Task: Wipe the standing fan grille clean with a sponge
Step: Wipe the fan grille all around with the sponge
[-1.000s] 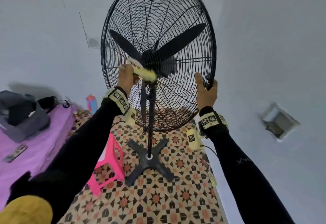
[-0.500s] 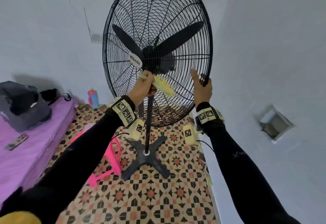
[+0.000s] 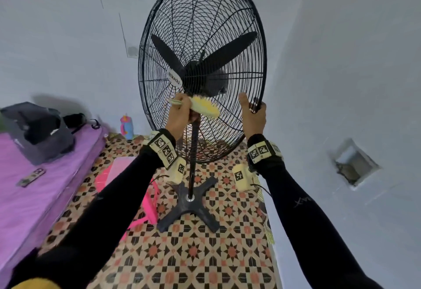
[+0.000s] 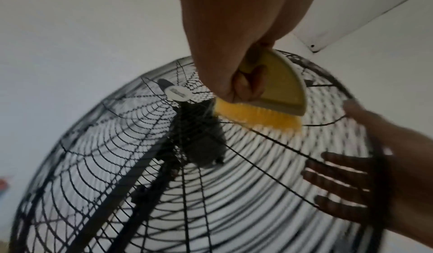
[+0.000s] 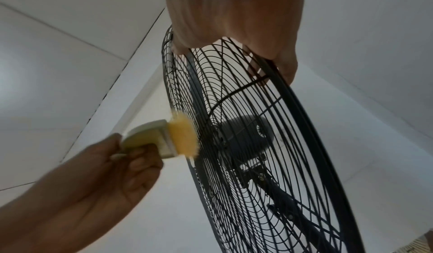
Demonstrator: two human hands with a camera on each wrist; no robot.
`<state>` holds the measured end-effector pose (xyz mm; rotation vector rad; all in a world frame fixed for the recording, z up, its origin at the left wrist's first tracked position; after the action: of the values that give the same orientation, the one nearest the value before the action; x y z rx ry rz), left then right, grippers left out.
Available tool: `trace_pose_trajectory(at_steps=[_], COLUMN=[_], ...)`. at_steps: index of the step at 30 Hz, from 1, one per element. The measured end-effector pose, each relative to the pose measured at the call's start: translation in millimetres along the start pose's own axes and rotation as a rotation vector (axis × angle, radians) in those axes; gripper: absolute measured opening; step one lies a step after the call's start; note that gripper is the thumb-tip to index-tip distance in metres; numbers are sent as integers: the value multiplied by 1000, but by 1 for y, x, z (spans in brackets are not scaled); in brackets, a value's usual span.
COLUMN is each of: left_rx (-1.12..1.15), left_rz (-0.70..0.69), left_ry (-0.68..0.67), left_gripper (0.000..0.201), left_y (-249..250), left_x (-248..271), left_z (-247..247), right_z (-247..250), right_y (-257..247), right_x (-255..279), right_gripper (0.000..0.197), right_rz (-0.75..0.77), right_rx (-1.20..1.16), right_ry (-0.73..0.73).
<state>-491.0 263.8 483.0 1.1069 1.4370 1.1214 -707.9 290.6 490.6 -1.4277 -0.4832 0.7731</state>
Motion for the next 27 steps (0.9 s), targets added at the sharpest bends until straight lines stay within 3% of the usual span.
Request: trace_pose_trajectory(at_steps=[2, 5, 10, 13, 17, 20, 22, 26, 27], left_rx=[-46, -124, 49, -93, -52, -43, -64, -98, -91], left_rz=[48, 24, 57, -13, -53, -13, -3, -62, -52], left_ry=[-70, -305, -68, -200, -275, -274, -237, 71, 97], left_gripper=[17, 16, 19, 9, 10, 10, 7, 14, 16], left_y=[-1, -3, 2, 5, 11, 10, 7, 10, 11], left_x=[9, 32, 24, 49, 72, 82, 78, 42, 37], left_z=[-7, -21, -5, -24, -38, -44, -43, -15, -12], right_z=[0, 3, 8, 8, 13, 18, 20, 16, 15], right_y=[-1, -4, -2, -8, -6, -5, -7, -8, -8], right_x=[-1, -4, 1, 1, -4, -4, -5, -3, -2], right_gripper=[85, 91, 93, 94, 112, 100, 95, 108, 112], right_rz=[-13, -28, -6, -6, -108, -84, -77, -74, -71], right_rx=[-1, 12, 48, 51, 44, 43, 53, 67, 68], right_ry=[-13, -55, -121, -172, -300, -343, -348, -358, -352])
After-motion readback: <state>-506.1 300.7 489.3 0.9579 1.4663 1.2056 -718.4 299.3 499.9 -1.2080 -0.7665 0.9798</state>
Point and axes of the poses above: each hand's wrist, its own x-axis away from the middle knuckle, its own z-axis out of the back of the hand, y = z × x, the point moved 3 cm from there along -x, towards the middle knuckle, and after that the axes turned 11 degrees about y, right-handed, at the moved point
